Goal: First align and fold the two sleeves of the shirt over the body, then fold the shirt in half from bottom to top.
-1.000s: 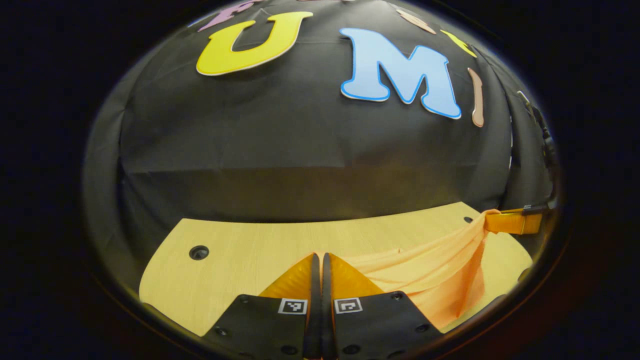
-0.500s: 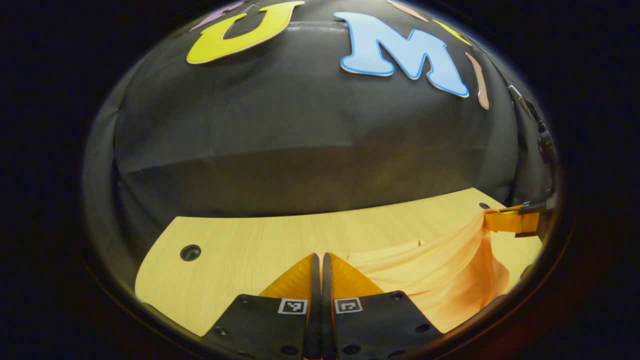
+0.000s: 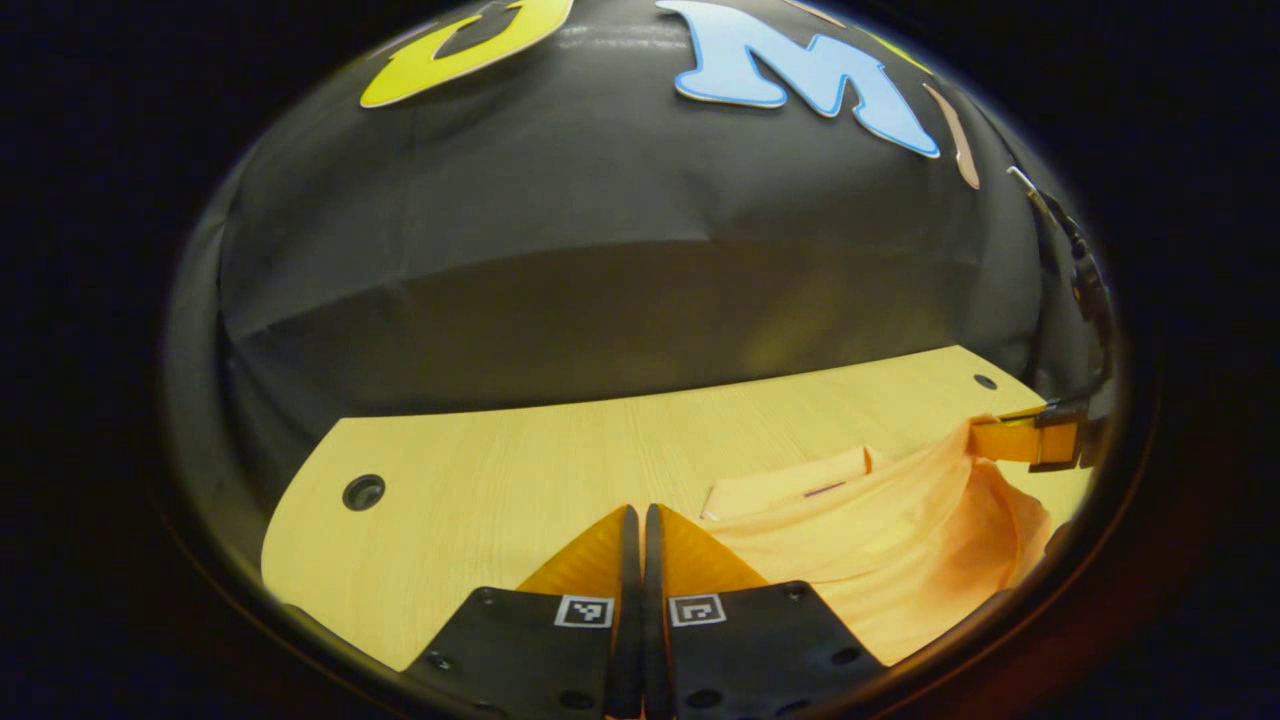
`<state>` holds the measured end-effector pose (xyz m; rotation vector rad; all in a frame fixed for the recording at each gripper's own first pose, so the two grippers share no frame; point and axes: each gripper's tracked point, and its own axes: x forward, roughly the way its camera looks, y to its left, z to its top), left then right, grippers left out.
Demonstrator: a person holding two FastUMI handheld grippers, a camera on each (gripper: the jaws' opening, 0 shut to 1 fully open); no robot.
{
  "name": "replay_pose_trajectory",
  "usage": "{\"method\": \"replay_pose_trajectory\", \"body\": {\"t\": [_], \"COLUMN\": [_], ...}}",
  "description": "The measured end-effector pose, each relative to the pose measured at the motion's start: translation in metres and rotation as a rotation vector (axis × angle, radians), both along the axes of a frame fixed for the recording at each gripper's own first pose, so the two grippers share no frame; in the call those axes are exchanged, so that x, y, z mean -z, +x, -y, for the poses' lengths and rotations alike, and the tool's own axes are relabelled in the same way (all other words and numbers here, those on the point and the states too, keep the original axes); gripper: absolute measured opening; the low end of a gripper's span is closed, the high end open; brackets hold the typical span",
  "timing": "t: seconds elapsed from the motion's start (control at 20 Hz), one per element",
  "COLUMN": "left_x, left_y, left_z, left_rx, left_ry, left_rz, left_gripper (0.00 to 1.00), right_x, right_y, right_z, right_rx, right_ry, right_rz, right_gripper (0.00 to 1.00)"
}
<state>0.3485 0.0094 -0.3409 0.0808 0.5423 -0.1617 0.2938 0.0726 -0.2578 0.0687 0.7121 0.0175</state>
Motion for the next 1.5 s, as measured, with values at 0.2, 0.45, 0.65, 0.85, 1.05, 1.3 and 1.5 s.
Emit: {"method": "replay_pose_trajectory", "body": {"t": [0.2,0.45,0.65,0.85,1.05,1.3,1.5], "left_x": [0.001,-0.015,-0.039,-0.064,-0.089,-0.126,-0.152], "left_y": [0.001,0.002,-0.006,-0.019,-0.036,-0.066,-0.092], "left_z": [0.004,0.010,0.014,0.018,0.023,0.022,0.025], "left_rx": [0.013,0.026,0.032,0.029,0.013,-0.026,-0.047], "left_ry": [0.011,0.018,0.012,0.007,-0.014,-0.015,-0.033], "left_rz": [-0.004,0.023,0.049,0.079,0.112,0.166,0.209], "left_gripper": [0.08,0.13,0.26,0.59,0.78,0.95,0.96], "right_x": [0.007,-0.006,-0.026,-0.052,-0.079,-0.117,-0.152], "right_y": [-0.002,-0.008,-0.015,-0.027,-0.043,-0.078,-0.104], "right_z": [0.001,0.007,0.010,0.012,0.019,0.023,0.024], "right_rx": [-0.003,-0.008,0.002,-0.003,-0.005,-0.027,-0.057], "right_ry": [-0.016,-0.019,-0.013,-0.011,-0.015,-0.021,-0.056], "right_rz": [-0.021,-0.011,0.011,0.054,0.104,0.178,0.259], "right_gripper": [0.06,0.16,0.34,0.87,0.97,0.97,0.97]}}
